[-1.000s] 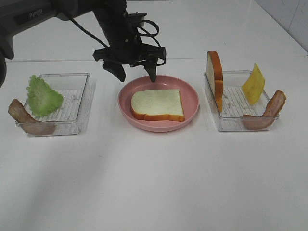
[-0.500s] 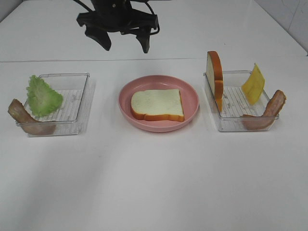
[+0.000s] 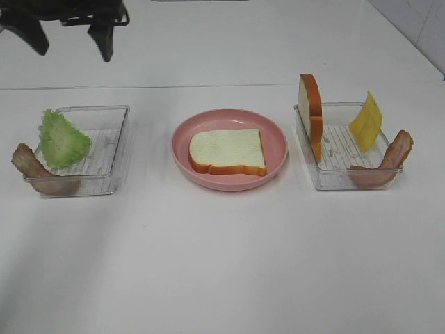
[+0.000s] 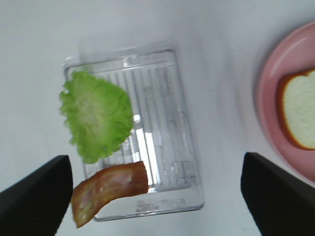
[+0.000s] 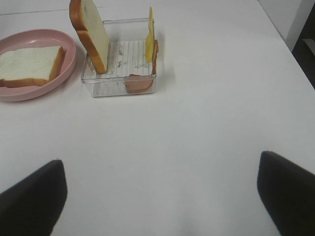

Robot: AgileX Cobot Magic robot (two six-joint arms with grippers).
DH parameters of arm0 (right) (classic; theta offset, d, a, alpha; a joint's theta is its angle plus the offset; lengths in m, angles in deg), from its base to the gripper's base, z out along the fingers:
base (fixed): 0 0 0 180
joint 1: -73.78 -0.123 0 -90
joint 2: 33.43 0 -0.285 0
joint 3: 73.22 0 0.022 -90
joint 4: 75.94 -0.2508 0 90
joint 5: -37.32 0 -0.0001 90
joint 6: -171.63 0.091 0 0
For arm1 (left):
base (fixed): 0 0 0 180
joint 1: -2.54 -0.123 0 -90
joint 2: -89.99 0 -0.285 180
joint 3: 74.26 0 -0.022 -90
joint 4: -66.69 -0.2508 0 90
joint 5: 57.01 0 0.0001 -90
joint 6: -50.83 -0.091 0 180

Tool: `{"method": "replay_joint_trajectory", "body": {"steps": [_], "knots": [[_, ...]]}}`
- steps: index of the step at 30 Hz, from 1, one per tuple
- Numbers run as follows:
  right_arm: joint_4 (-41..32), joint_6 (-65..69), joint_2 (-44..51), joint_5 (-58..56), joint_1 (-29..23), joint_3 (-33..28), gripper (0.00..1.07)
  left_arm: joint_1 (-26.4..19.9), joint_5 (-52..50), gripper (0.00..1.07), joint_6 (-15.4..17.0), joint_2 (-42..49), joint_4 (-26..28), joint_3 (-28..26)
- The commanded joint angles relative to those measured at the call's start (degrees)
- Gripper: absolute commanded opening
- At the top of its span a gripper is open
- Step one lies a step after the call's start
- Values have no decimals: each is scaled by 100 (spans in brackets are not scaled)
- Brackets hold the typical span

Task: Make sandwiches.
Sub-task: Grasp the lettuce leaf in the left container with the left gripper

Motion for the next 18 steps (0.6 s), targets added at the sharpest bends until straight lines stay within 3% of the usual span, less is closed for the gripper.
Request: {"method": "replay_joint_trajectory", "body": {"steps": [1, 8, 18], "knots": [[34, -23, 178, 57, 29, -17, 98, -229, 596, 88, 29, 57, 103, 195], [29, -23, 178, 57, 29, -17, 98, -963, 590, 88, -252, -92, 246, 292], [29, -23, 178, 57, 29, -17, 98, -1209, 533, 87, -407, -625, 275, 281]]}}
